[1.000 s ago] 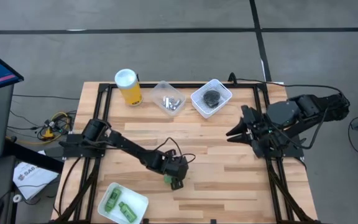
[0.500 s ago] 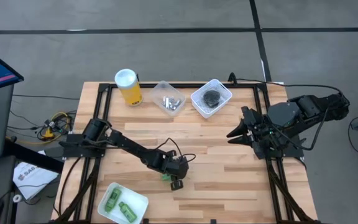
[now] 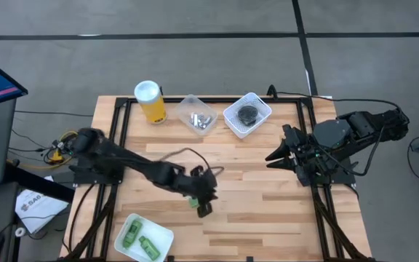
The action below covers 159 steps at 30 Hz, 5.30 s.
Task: Pick & Place Travel size toiletries
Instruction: Put the green shampoo into the bottom white bin, then return to Home Position
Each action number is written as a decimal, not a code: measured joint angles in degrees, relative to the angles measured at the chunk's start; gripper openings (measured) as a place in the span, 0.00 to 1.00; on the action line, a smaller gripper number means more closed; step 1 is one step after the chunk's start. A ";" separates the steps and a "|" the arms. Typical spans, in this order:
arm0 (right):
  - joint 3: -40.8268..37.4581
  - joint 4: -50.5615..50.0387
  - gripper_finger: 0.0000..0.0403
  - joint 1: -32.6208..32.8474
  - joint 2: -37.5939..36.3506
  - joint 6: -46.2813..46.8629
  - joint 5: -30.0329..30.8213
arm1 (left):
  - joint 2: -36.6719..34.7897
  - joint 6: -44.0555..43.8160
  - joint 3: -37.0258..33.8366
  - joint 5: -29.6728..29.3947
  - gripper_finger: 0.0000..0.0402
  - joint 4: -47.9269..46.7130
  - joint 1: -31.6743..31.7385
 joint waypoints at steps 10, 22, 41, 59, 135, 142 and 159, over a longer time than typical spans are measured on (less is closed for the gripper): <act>0.00 0.06 0.23 0.00 0.00 -0.11 0.00 | -17.30 5.56 -0.07 2.43 0.21 -9.83 -13.57; 0.00 0.46 0.23 0.00 -0.02 -0.11 0.09 | -14.34 -6.55 -2.80 -1.49 0.21 -20.31 -31.53; 0.00 2.42 0.23 -0.33 -0.02 1.05 0.20 | -11.00 -6.01 -20.30 7.06 0.23 -1.65 -32.24; 0.00 5.74 0.23 -0.33 -0.09 -0.76 0.19 | -15.05 -5.38 -21.68 7.93 0.49 -0.06 -30.11; -80.18 57.71 0.23 -7.13 -60.83 -13.35 -7.47 | -100.98 17.77 -73.50 -2.46 0.35 47.37 -21.92; -82.03 57.78 0.23 -6.86 -60.85 -14.28 -7.63 | -98.30 17.88 -73.50 -2.44 0.35 44.20 -21.92; -82.07 50.64 0.23 -6.88 -60.83 -17.00 -7.61 | -88.47 17.78 -73.50 -2.42 0.35 45.09 -21.92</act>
